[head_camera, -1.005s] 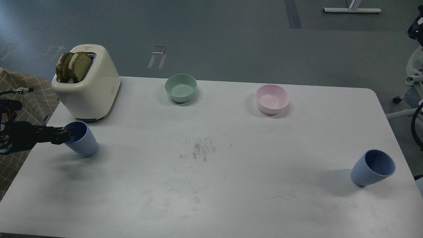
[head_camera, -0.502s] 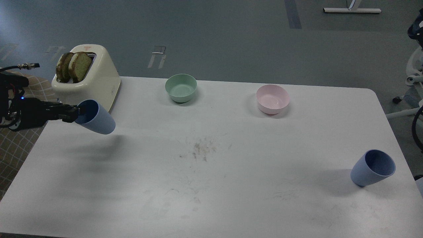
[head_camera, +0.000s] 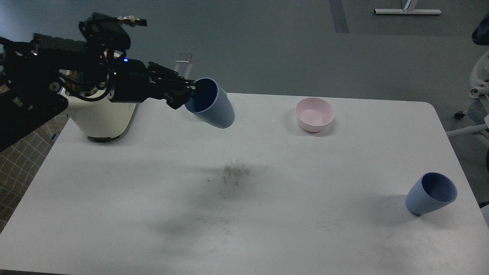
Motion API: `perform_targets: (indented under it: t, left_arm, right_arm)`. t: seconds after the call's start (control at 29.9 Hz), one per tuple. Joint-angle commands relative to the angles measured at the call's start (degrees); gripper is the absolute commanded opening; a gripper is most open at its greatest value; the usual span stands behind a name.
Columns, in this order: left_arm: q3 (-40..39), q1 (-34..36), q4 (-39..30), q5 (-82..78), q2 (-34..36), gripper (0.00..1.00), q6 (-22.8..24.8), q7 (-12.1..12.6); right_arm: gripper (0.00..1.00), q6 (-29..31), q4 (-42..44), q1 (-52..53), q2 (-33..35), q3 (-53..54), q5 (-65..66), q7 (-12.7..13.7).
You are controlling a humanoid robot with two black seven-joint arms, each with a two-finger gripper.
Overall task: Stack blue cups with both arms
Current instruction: 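Lift the blue cup and carry it toward the table center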
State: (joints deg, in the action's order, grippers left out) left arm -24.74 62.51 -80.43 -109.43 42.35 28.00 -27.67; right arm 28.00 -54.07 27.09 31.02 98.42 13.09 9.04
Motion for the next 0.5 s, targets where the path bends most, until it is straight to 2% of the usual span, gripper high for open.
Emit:
perform_targets:
  t: [0.0, 0.17, 0.33, 0.47]
  left_arm:
    - [4.6, 2.1, 3.4, -3.2, -6.7, 0.00, 0.0, 0.1]
    - [11.5, 3.4, 9.0, -4.3, -11.0, 0.00, 0.0, 0.2]
    - [13.3, 3.4, 13.2, -5.6, -15.5, 0.00, 0.0, 1.2]
    - [13.6, 3.3, 20.5, -6.2, -19.7, 0.00, 0.0, 1.2]
  right_arm:
    - [1.00, 0.0, -0.1, -2.0, 0.2, 1.0, 0.0, 0.0]
    - [1.00, 0.0, -0.2, -2.5, 0.4, 1.2, 0.0, 0.0]
    - [1.00, 0.0, -0.4, -2.6, 0.4, 1.2, 0.0, 0.0]
    - [1.00, 0.0, -0.5, -2.6, 0.4, 1.2, 0.0, 0.0]
